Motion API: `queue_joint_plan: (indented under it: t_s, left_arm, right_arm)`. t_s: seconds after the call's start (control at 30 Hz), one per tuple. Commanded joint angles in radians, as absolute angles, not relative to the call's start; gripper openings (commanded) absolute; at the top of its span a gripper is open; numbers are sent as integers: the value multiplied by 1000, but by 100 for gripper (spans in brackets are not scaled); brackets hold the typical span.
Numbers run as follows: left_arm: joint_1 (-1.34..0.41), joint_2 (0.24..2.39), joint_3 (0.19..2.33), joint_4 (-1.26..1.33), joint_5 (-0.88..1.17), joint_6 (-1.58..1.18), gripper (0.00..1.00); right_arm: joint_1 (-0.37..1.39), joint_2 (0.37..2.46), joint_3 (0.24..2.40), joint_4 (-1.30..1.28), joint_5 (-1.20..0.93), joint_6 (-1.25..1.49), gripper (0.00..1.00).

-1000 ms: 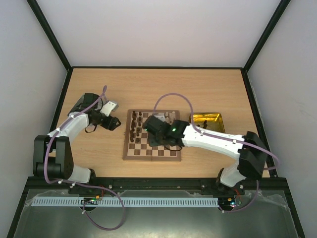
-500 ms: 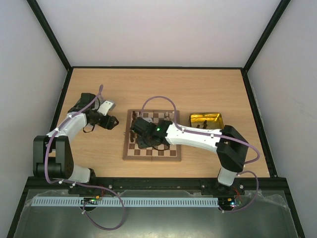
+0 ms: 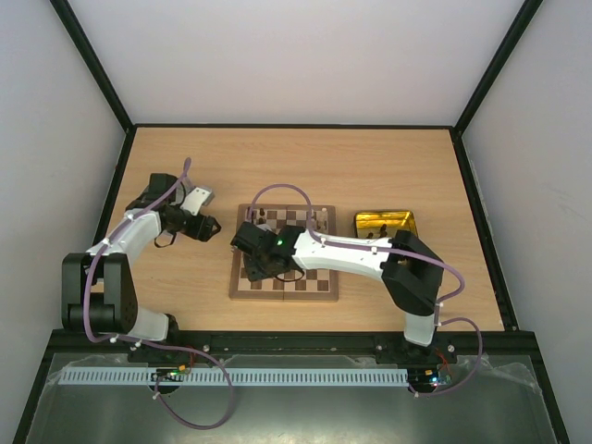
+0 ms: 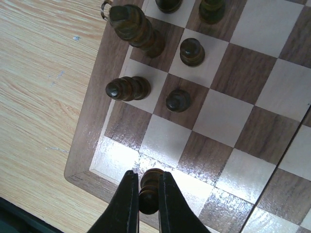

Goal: Set up the chess pieces on the board
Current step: Place the chess piece on the chessboard.

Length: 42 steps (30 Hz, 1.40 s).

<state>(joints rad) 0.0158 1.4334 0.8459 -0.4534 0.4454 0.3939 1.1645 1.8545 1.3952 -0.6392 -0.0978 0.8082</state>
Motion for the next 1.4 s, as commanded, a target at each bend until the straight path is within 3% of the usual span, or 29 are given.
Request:
queue_joint_plan:
  t_s: [0.0, 1.0, 1.37]
  left_arm:
    - [28, 1411, 848, -443, 454, 385, 75]
    - [49, 1402, 843, -444, 475, 387, 75]
    - [55, 1397, 840, -445, 480, 389, 75]
  right_arm:
    - [1172, 1881, 1436, -656, -94, 786, 2]
    - [1172, 1955, 1499, -691, -44, 768, 2]
    - [1172, 1958, 1494, -687, -43, 769, 6]
